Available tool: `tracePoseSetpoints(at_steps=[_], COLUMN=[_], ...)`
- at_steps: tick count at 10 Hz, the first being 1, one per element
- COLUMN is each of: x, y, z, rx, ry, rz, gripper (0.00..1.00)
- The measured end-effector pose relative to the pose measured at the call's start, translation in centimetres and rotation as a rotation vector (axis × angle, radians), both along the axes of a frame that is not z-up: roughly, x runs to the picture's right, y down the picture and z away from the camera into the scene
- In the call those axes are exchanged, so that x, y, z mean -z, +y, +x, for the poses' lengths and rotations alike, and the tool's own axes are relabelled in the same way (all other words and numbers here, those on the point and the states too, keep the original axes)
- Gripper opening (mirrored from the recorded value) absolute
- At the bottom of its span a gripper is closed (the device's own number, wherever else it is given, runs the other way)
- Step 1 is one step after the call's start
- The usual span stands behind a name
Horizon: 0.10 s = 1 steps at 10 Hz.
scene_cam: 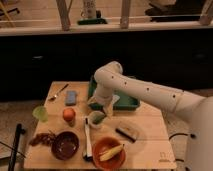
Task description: Place pepper in paper cup
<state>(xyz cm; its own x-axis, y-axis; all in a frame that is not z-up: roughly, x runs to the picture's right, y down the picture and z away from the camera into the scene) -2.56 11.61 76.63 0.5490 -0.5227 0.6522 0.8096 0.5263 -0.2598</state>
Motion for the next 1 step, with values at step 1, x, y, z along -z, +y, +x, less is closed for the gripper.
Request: tracePoseSetpoints(at_steps=[1], x=[0.0], y=[-0.01], z=[0.01], rx=[0.0], ry=[0.0], rz=[0.0], gripper=[0.8])
